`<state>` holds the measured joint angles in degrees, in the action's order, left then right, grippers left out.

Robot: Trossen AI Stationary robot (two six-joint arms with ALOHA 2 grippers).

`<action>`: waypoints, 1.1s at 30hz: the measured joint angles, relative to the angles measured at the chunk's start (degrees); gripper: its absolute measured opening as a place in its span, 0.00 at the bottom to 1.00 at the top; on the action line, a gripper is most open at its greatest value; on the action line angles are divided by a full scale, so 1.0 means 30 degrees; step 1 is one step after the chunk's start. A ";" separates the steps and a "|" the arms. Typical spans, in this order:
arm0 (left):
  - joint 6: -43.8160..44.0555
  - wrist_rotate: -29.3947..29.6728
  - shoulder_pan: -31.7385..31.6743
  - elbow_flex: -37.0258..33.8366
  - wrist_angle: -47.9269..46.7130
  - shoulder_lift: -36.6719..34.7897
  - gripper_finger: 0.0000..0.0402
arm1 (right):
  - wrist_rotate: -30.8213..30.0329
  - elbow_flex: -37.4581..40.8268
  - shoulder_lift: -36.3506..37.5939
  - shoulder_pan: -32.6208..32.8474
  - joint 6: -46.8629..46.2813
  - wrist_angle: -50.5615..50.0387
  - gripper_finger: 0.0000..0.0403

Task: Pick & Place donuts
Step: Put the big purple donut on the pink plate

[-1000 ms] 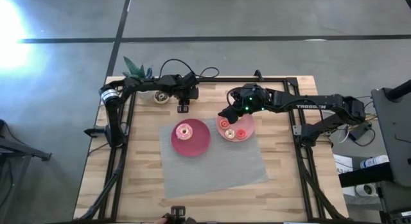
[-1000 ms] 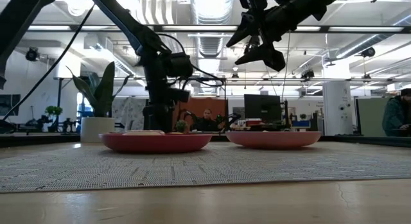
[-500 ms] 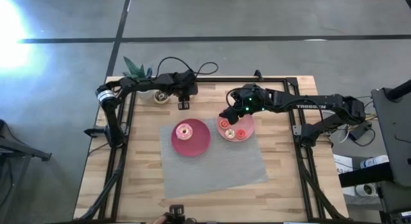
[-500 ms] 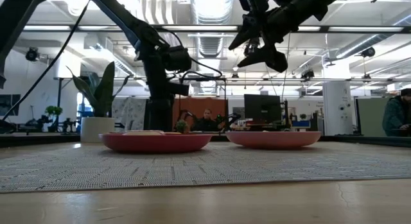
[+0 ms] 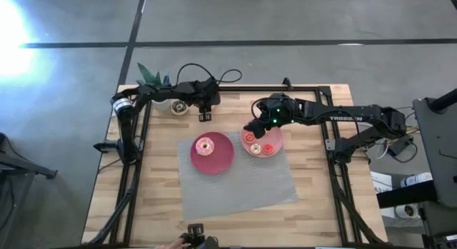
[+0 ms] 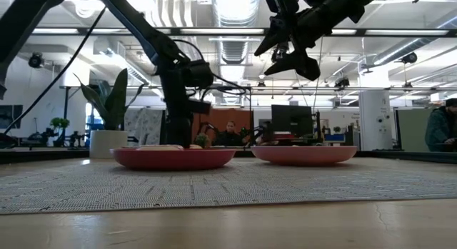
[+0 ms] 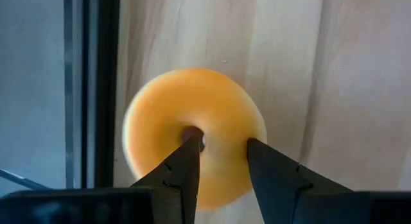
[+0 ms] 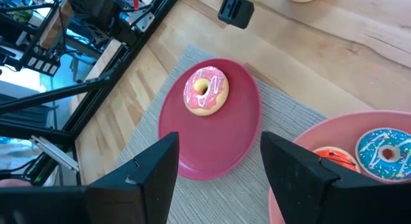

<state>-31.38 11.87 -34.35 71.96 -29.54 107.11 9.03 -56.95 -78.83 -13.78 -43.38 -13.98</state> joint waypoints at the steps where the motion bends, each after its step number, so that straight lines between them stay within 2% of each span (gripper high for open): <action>1: 0.0003 -0.0020 -0.0024 0.0003 -0.0006 0.0072 0.26 | 0.0003 0.0000 0.0000 0.0000 -0.0008 -0.0007 0.52; 11: 0.0039 0.0018 -0.0028 0.0010 -0.0003 0.0864 0.26 | -0.0004 0.0000 0.0000 0.0000 -0.0036 -0.0121 0.52; 14: 0.0047 0.0012 -0.0028 0.0010 -0.0149 0.0912 0.19 | -0.0004 0.0000 0.0000 0.0000 -0.0036 -0.0138 0.52; 18: 0.0149 -0.0003 -0.0028 0.0010 -0.0173 0.0817 0.03 | -0.0004 0.0000 0.0000 0.0000 -0.0036 -0.0131 0.52; 22: 0.1307 -0.1081 -0.0117 0.0465 -0.1279 0.0708 0.01 | -0.0006 0.0000 0.0005 0.0000 0.0093 -0.0104 0.52; 24: 0.2747 -0.2897 -0.0243 0.1176 -0.2737 0.0628 0.00 | -0.0011 0.0000 0.0047 0.0000 0.0428 -0.0043 0.52; 28: 0.5129 -0.8907 -0.0495 0.3258 -0.5397 -0.0141 0.00 | -0.0010 0.0007 0.0146 -0.0007 0.1743 0.0838 0.52; 33: 0.7657 -2.1529 -0.1249 0.5198 -0.6505 -0.2347 0.00 | 0.0080 -0.0265 0.0146 0.0000 0.5558 0.1485 0.50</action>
<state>-8.41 -52.72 -38.10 87.55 -49.06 100.07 9.27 -57.74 -78.39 -13.78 -26.70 -9.52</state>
